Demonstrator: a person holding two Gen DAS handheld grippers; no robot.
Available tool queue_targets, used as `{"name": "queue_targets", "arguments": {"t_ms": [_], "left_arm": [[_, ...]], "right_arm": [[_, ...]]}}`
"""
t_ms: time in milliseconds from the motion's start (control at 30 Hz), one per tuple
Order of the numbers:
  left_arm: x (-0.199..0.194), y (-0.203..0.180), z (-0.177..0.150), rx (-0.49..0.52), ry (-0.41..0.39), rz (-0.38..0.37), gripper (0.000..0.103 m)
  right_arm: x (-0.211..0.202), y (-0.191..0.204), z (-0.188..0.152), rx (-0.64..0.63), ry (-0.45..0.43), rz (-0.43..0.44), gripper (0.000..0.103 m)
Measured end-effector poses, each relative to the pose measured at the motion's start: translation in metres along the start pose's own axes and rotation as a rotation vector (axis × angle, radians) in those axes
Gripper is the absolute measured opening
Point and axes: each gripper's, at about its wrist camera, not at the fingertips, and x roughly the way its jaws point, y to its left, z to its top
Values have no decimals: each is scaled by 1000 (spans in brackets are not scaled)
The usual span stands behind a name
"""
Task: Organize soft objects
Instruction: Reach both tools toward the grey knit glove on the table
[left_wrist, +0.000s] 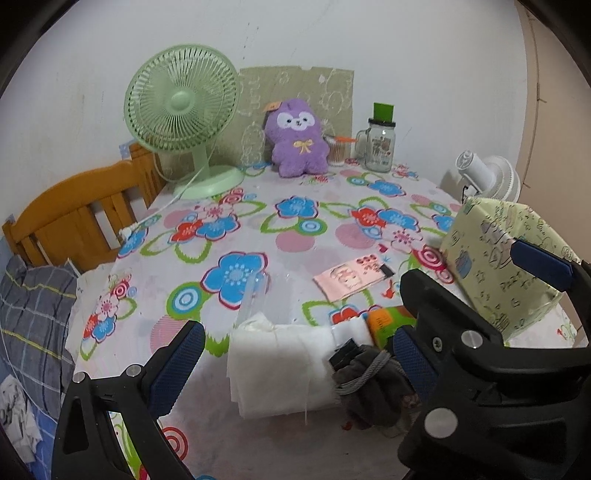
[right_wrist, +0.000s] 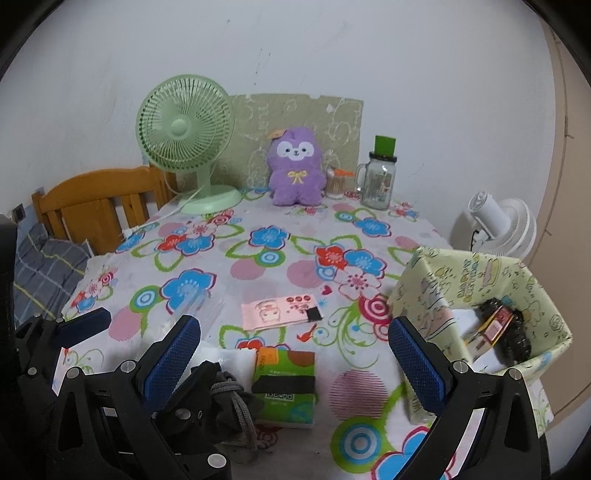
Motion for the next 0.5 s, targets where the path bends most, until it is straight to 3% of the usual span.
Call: {"name": "queue_targets", "arguments": {"t_ms": [233, 500], "left_arm": [[18, 2, -7, -2, 51, -2, 103], [27, 1, -6, -9, 58, -21, 103]], "right_arm": [[18, 4, -9, -6, 49, 4, 101], [37, -3, -11, 24, 116, 17, 86]]}}
